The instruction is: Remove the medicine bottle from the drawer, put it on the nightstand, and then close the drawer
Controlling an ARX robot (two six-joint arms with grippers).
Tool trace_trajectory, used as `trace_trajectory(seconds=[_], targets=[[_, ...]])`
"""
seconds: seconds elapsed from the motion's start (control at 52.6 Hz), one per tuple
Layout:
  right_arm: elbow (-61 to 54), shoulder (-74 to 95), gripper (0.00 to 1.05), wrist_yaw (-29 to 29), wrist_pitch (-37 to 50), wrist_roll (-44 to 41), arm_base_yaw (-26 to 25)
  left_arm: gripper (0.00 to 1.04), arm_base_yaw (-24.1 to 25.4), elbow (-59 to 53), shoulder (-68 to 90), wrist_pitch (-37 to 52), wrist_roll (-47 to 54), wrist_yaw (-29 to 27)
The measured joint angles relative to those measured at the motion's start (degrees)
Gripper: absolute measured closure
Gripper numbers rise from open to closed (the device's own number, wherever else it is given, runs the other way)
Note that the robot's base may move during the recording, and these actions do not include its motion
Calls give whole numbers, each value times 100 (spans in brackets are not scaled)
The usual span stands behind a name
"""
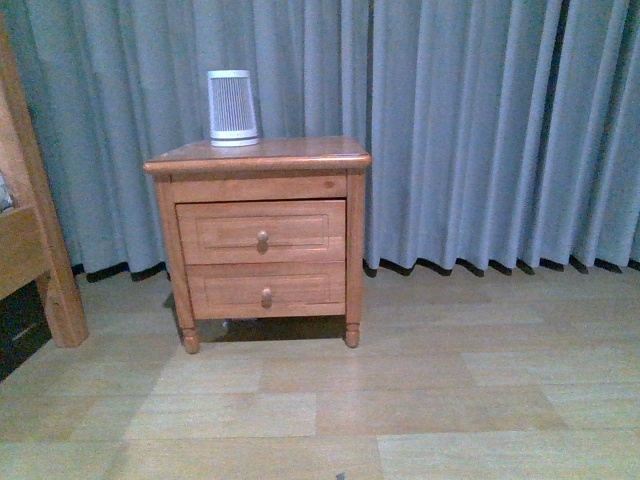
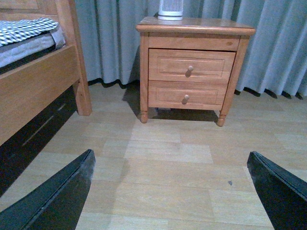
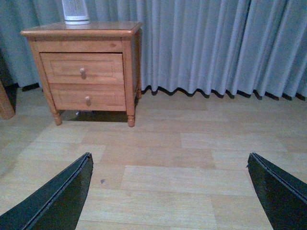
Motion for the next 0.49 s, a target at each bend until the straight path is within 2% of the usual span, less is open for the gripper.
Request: trace_trajectory(seconds=[0.495], targets=[[0,0,7,-2,0,0,0,7,0,0,0,0,0,0]])
